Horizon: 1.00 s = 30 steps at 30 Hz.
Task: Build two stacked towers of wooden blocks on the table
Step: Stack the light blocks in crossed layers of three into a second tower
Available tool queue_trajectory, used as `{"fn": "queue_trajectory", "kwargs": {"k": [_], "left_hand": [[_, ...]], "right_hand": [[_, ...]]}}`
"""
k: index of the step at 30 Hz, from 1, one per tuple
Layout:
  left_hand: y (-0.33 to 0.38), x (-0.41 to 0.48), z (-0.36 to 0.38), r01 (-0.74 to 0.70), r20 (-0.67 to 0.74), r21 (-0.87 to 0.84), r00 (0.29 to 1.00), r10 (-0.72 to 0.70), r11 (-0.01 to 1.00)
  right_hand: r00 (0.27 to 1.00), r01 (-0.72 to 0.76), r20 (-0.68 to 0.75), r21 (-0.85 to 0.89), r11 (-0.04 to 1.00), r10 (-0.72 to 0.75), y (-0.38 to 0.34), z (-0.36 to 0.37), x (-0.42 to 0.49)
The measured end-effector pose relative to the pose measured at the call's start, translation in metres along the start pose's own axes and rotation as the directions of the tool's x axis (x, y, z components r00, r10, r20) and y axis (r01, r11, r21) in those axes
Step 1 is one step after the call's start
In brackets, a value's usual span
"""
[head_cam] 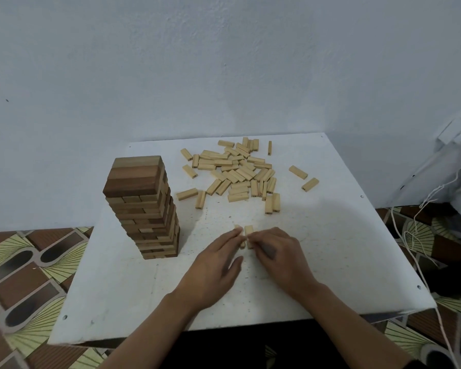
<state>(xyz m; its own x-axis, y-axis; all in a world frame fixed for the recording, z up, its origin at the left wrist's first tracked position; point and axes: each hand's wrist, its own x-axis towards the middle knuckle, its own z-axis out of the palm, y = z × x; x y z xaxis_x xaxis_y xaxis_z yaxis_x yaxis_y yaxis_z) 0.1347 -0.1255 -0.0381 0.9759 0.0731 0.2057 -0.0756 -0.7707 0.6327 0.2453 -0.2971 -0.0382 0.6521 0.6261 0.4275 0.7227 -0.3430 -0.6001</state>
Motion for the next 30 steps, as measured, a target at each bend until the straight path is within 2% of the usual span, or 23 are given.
{"fn": "queue_trajectory", "kwargs": {"k": [4, 8, 12, 16, 23, 30], "left_hand": [[-0.0015, -0.0044, -0.0002, -0.046, -0.051, 0.004, 0.998, 0.046, 0.999], [-0.0014, -0.0062, 0.0006, -0.030, -0.044, -0.008, 0.999, 0.030, 1.000], [-0.0004, -0.0067, 0.0031, -0.022, -0.097, 0.012, 0.995, 0.023, 1.000], [-0.0040, -0.0083, 0.0059, -0.068, -0.150, 0.177, 0.984, 0.095, 0.982], [-0.0041, -0.0082, 0.0038, 0.019, -0.128, 0.134, 0.992, -0.002, 0.991], [-0.0077, -0.0074, 0.0042, 0.057, -0.119, 0.114, 0.992, -0.043, 0.992]], "right_hand": [[1.000, 0.020, -0.010, 0.030, 0.999, -0.019, -0.0088, 0.0027, -0.0004], [1.000, 0.004, -0.019, 0.066, 0.998, -0.003, -0.0086, 0.0046, -0.0044], [1.000, -0.020, -0.020, 0.088, 0.996, 0.022, -0.0083, 0.0038, -0.0061], [0.999, -0.039, -0.023, 0.095, 0.995, 0.042, -0.0066, 0.0044, -0.0057], [0.997, -0.077, 0.002, 0.170, 0.982, 0.078, -0.0079, 0.0021, -0.0041], [0.998, -0.055, 0.001, 0.195, 0.979, 0.056, -0.0103, 0.0024, -0.0050]]}}
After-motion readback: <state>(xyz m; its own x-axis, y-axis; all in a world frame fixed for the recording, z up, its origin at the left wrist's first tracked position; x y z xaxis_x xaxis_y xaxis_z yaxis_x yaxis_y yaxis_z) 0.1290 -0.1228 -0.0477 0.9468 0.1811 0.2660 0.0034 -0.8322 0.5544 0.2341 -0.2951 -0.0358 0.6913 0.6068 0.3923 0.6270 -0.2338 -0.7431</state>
